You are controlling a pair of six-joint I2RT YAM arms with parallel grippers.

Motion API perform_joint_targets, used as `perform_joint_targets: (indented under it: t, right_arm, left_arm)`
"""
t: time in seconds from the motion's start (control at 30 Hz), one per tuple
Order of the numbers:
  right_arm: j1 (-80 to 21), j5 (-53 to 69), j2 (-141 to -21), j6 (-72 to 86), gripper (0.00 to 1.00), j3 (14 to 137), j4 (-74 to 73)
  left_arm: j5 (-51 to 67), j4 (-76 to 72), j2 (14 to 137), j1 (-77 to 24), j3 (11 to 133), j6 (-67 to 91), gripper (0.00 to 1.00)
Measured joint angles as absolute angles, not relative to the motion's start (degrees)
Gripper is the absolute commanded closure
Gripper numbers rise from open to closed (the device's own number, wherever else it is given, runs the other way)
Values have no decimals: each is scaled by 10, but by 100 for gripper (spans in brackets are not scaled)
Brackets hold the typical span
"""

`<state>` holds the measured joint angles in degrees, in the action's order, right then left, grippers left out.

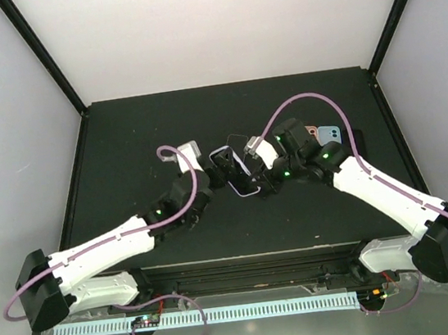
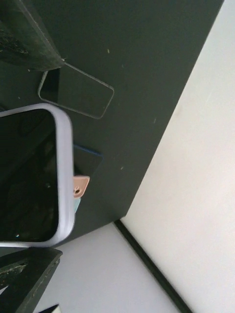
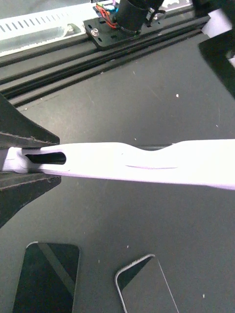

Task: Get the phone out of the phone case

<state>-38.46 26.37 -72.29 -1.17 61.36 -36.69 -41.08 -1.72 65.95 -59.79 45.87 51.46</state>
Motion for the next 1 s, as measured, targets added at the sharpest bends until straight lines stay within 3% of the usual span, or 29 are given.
perform_joint_targets:
  t: [0.3,0.5,0.63,0.87,1.0]
  right_arm:
    - [-300,310,-673,-49,99,610,-408]
    - [-295,412,-622,-83,99,586,-425]
    - [-295,481,-612,-103,99,580,-436]
    - [-295,533,-614,-119,99,580,-446]
    - [-295,544,-615,-121,99,574,-452]
  left_arm:
    - [-92,-123,516,-471,337,336,3]
    - [88,-202,458,-432,253,308,16]
    - [166,-243,463,-430,250,305,20]
    - [260,-289,518,-430,254,316,49]
    - [289,-320,546,-430,257,331,58]
